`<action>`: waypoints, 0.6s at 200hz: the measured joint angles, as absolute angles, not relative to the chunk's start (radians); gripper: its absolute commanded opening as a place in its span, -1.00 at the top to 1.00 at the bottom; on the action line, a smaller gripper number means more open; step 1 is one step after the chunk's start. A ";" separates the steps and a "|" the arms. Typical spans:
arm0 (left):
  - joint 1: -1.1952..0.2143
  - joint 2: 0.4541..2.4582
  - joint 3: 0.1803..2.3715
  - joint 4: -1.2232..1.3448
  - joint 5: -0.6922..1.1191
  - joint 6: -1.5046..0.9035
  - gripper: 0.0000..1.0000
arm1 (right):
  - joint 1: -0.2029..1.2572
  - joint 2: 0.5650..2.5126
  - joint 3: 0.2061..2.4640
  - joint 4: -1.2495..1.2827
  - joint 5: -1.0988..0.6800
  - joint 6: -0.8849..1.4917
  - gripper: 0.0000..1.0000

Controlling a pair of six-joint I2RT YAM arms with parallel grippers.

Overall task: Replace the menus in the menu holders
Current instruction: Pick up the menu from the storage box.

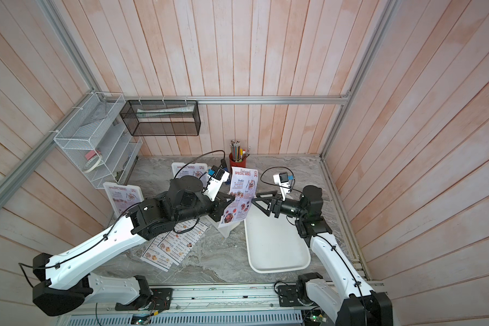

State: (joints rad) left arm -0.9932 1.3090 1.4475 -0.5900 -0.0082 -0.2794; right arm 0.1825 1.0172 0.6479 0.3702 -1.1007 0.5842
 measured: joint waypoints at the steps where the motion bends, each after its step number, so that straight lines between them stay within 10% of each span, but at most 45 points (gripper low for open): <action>1: -0.993 1.309 1.448 -0.590 -0.008 -0.278 0.91 | 0.183 1.019 0.648 0.374 -1.103 0.586 -0.42; 120: -0.881 1.277 1.390 -0.557 0.059 -0.266 0.90 | 0.216 1.056 0.651 0.656 -1.211 0.719 -0.22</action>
State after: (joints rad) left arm -0.8814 1.2770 1.3895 -0.5571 0.0586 -0.2657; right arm 0.2165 1.0557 0.6514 0.6563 -1.2106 0.7193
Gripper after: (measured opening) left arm 0.052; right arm 0.640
